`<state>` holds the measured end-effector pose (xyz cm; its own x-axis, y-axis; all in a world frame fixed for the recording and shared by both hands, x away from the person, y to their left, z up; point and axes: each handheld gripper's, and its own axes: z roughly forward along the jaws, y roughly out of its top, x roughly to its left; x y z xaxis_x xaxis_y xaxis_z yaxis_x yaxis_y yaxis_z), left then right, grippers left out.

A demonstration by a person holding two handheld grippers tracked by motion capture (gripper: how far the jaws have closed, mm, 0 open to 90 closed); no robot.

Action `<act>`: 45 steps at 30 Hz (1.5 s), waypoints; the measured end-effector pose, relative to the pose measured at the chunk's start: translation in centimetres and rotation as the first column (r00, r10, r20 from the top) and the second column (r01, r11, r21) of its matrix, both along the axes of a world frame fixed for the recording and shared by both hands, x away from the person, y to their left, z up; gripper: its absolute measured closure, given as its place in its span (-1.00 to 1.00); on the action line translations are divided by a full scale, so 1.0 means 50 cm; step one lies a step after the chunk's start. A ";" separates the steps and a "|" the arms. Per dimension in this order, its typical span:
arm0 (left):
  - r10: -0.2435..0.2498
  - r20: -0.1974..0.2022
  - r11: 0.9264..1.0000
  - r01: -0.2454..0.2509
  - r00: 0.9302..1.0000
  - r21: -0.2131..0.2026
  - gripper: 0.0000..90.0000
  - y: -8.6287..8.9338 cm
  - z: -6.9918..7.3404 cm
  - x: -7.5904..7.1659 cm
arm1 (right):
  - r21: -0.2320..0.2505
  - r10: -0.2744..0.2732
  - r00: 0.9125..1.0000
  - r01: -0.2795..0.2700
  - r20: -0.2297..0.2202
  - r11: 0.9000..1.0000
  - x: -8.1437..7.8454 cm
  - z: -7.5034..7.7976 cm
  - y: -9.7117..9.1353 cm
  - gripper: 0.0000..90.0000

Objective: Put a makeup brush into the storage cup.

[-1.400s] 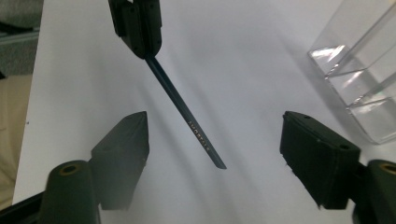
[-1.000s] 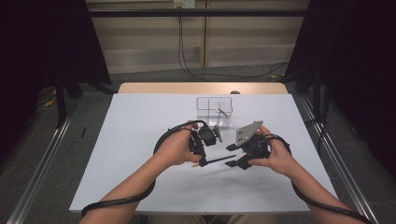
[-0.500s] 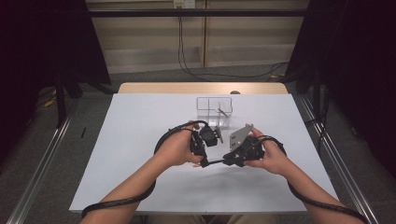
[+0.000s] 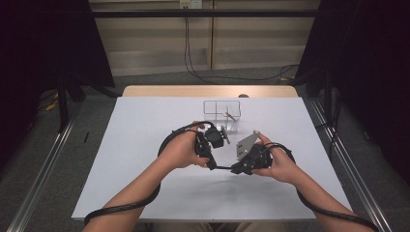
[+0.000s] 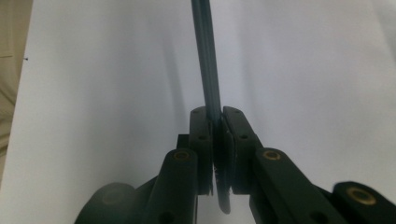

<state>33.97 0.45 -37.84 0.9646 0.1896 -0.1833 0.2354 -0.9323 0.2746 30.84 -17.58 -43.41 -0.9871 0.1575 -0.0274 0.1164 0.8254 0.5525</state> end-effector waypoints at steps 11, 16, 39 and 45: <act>0.045 -0.018 0.996 -0.046 0.999 -0.071 0.41 0.011 0.006 0.008 | 0.006 -0.003 1.000 0.003 0.009 1.000 -0.002 0.001 -0.001 0.89; 0.044 -0.023 0.994 -0.046 0.999 -0.103 0.15 0.019 0.008 0.010 | 0.017 -0.009 1.000 0.008 0.009 1.000 -0.002 -0.001 -0.004 0.89; 0.167 -0.023 0.890 -0.161 0.986 -0.426 -0.89 0.089 -0.009 0.015 | 0.105 -0.061 0.998 0.062 -0.014 0.993 -0.004 -0.004 -0.022 0.89; 0.185 -0.037 0.838 -0.178 0.982 -0.515 -0.91 0.106 -0.022 0.007 | 0.125 -0.067 0.998 0.069 -0.017 0.990 -0.005 -0.009 -0.019 0.89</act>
